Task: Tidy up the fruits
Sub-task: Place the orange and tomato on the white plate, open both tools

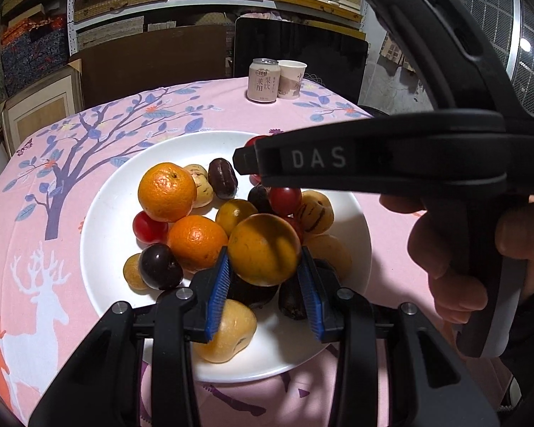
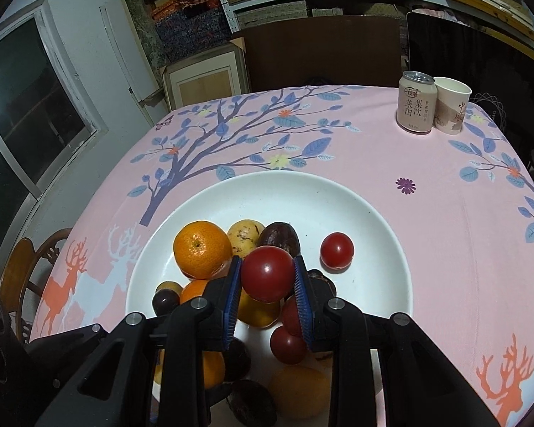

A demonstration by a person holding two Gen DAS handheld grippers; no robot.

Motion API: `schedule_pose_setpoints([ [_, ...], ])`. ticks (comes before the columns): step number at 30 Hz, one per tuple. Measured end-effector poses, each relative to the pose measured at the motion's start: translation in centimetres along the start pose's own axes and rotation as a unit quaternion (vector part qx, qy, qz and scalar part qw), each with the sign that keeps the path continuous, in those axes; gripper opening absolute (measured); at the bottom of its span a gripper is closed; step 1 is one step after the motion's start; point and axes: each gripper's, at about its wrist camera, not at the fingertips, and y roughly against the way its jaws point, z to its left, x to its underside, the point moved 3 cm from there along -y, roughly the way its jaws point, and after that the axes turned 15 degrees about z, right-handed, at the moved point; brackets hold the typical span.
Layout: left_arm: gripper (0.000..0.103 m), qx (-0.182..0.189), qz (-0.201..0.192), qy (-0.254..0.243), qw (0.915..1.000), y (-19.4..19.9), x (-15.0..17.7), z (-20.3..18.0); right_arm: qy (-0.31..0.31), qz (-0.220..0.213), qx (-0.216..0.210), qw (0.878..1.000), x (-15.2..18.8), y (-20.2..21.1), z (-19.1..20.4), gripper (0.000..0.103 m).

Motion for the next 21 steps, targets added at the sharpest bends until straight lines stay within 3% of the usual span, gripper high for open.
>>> schedule_pose_setpoints([
  [16,0.037,-0.008,0.010,0.003,0.9999,-1.3,-0.7,0.2,0.004,0.007,0.012,1.000,-0.8,-1.1,-0.2,0.030],
  [18,0.038,-0.011,0.012,0.004,0.9999,-1.5,-0.7,0.2,0.007,0.005,0.014,1.000,-0.9,-1.2,-0.2,0.047],
  [19,0.044,-0.015,0.011,0.004,0.9998,-1.5,-0.7,0.2,0.007,-0.001,0.020,1.000,-0.8,-1.1,-0.3,0.063],
  [20,0.059,-0.022,0.007,0.008,0.9997,-1.4,-0.7,0.4,0.007,-0.011,0.026,1.000,-0.7,-0.8,-0.3,0.065],
  [21,0.067,-0.027,0.001,0.013,0.9996,-1.3,-0.7,0.5,0.008,-0.012,0.026,1.000,-0.7,-0.7,-0.3,0.065],
])
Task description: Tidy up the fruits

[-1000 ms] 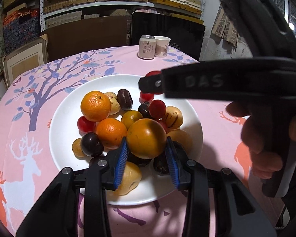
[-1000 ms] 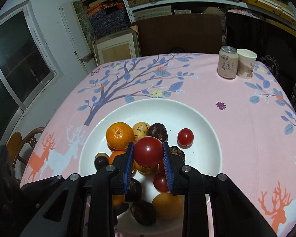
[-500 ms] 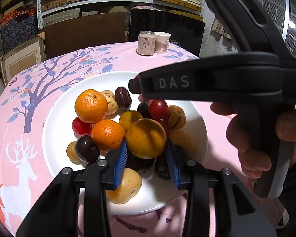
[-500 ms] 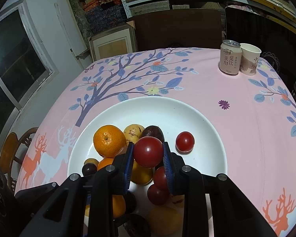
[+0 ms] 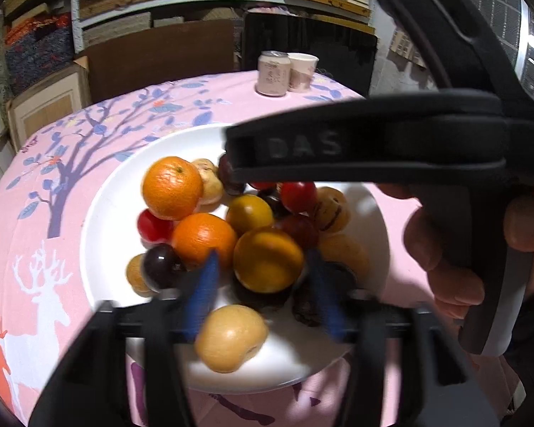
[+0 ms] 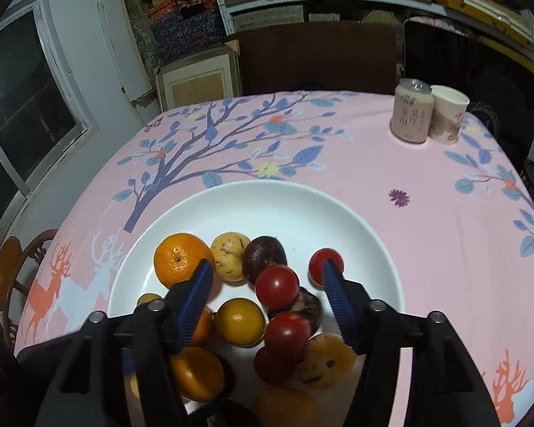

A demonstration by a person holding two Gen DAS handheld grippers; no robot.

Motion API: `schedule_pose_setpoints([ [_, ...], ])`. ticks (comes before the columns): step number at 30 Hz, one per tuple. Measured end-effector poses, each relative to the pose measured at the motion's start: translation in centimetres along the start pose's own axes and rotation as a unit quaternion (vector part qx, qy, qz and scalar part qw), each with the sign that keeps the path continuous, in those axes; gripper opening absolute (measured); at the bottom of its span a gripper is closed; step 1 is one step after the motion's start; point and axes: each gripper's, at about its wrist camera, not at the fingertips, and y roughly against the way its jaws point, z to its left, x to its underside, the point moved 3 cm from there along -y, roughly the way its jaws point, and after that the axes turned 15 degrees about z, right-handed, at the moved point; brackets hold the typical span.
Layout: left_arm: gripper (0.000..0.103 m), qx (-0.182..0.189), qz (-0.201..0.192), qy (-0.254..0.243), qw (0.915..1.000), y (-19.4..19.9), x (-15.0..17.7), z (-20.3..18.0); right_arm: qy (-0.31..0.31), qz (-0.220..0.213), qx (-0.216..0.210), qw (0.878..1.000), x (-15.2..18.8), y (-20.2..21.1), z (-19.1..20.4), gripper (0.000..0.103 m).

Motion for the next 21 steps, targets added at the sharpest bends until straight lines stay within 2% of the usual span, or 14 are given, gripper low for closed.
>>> schedule_pose_setpoints([
  [1,0.078,-0.004,-0.008,0.007,0.9999,0.3,0.0,0.2,-0.001,0.002,-0.001,1.000,0.0,0.0,-0.1,0.065],
  [5,0.082,0.001,-0.022,0.014,0.9997,1.5,0.2,0.4,-0.010,-0.004,-0.002,1.000,0.2,0.5,-0.7,0.065],
  [8,0.093,-0.008,-0.035,0.018,0.9992,2.4,0.5,0.5,-0.019,-0.008,-0.005,1.000,0.6,1.0,-1.3,0.065],
  [10,0.094,-0.009,-0.037,0.025,0.9990,2.9,0.9,0.8,-0.021,-0.010,-0.004,1.000,1.0,1.4,-1.6,0.065],
  [15,0.096,0.000,-0.011,0.061,0.9981,4.1,2.4,2.2,-0.042,-0.015,0.001,0.999,2.7,2.9,-2.7,0.067],
  [21,0.096,-0.026,0.008,0.069,0.9972,6.5,6.3,2.1,-0.057,-0.018,0.011,0.998,6.8,5.5,-2.6,0.082],
])
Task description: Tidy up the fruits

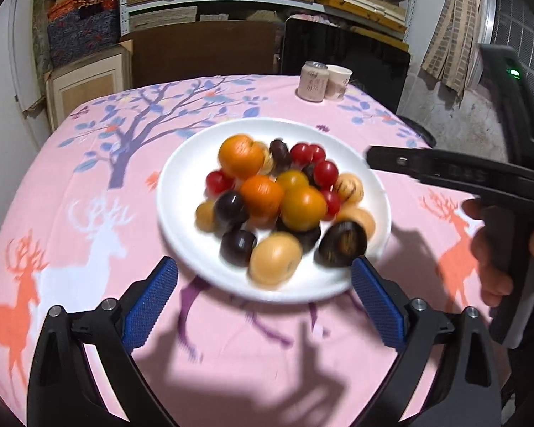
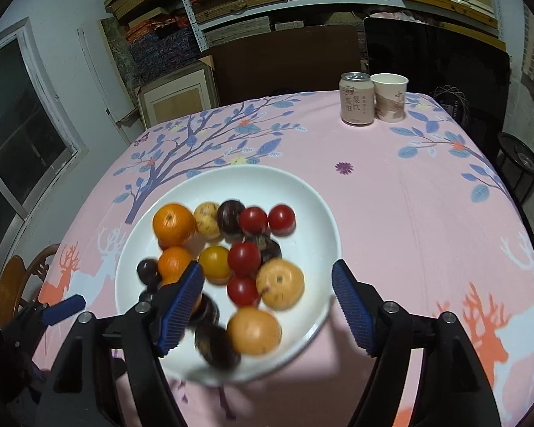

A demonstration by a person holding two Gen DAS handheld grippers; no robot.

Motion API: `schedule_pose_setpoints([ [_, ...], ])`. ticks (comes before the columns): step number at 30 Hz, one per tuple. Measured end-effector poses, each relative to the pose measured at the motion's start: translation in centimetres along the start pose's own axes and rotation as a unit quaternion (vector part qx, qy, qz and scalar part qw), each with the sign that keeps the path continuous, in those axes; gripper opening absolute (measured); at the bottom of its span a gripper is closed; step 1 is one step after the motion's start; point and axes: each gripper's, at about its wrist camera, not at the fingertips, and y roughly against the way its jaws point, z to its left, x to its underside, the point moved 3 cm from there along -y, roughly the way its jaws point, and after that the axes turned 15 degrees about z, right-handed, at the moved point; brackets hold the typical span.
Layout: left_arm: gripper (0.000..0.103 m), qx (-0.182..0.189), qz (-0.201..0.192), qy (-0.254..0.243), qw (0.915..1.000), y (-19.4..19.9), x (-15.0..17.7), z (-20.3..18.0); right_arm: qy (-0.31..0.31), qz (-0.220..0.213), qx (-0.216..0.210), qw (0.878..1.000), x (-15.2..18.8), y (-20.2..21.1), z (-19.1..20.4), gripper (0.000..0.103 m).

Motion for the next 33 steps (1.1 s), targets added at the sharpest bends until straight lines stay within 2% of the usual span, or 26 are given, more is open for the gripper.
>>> schedule_pose_setpoints([
  [1,0.096,-0.003,0.001,0.002,1.0000,0.4,0.6,-0.1,0.005,-0.003,0.005,1.000,1.3,0.7,0.3,0.086],
  [6,0.096,-0.024,-0.012,0.008,0.9996,3.9,5.3,-0.6,0.024,-0.011,0.010,1.000,6.8,3.8,1.9,0.087],
  [8,0.098,-0.036,-0.025,0.007,0.9990,5.9,7.5,-1.1,0.029,-0.023,0.010,0.999,9.4,5.6,2.6,0.096],
  [13,0.098,-0.065,-0.062,0.017,0.9958,10.7,12.8,-1.9,0.043,-0.054,0.004,0.998,15.4,9.7,4.2,0.099],
  [17,0.098,-0.074,-0.082,0.034,0.9933,13.9,16.4,-2.3,0.051,-0.069,-0.002,0.996,19.9,12.6,5.7,0.099],
  [21,0.098,-0.111,-0.103,0.039,0.9877,16.6,19.5,-2.9,0.053,-0.090,0.006,0.995,23.7,15.0,6.6,0.099],
  [28,0.098,-0.112,-0.120,0.044,0.9855,18.9,23.2,-3.7,0.033,-0.121,0.022,0.992,28.3,16.9,6.4,0.099],
  [33,0.098,-0.110,-0.113,0.049,0.9863,18.9,23.8,-3.7,0.032,-0.127,0.033,0.991,29.3,17.5,6.6,0.099],
])
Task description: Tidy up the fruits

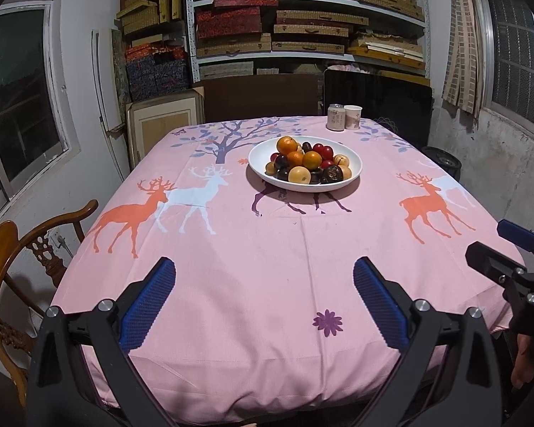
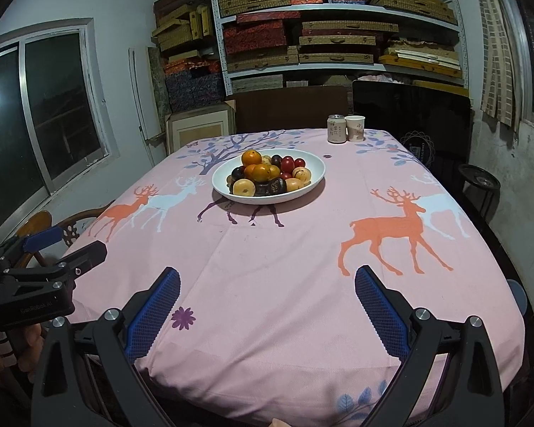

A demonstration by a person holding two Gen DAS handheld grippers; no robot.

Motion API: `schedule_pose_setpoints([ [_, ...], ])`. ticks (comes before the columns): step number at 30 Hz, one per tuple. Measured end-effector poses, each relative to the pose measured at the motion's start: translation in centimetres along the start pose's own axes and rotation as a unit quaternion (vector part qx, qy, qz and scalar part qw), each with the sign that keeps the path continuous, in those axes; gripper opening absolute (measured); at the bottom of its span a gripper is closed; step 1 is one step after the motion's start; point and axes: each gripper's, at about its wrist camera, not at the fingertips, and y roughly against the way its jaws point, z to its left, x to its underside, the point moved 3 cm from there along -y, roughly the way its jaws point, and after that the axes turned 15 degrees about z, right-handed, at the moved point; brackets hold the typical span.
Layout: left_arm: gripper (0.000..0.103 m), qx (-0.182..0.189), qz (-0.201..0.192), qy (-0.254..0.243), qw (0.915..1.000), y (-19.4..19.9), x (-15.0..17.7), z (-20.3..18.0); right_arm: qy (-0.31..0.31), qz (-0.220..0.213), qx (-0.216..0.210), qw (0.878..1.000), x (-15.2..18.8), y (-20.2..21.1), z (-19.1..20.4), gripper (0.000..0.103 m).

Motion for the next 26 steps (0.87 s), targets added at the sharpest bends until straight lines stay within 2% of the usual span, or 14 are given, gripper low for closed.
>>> schedule_pose_setpoints([
  [4,0.098,-0.002,-0.003,0.005,1.0000,0.08,0.05,0.18,0.003,-0.012,0.005,1.000,-0.20,0.50,0.12,0.099],
  [8,0.098,-0.026,-0.018,0.005,0.9995,0.15,-0.03,0.14,0.005,-0.014,0.009,1.000,-0.22,0.48,0.10,0.099],
  [11,0.098,-0.019,-0.017,0.006,0.9996,0.11,-0.08,0.19,0.000,-0.010,0.005,1.000,-0.20,0.30,-0.07,0.099],
  [14,0.098,-0.027,-0.030,0.009,0.9991,0.34,-0.14,0.33,0.000,-0.009,0.005,1.000,-0.07,0.26,-0.05,0.099],
  [23,0.098,-0.007,-0.005,-0.001,1.0000,-0.45,-0.07,-0.11,-0.002,-0.007,0.004,1.000,0.18,0.15,-0.01,0.099],
  [26,0.098,-0.011,-0.006,0.001,0.9999,-0.53,-0.01,-0.07,-0.003,-0.007,0.004,1.000,0.17,0.18,-0.05,0.099],
])
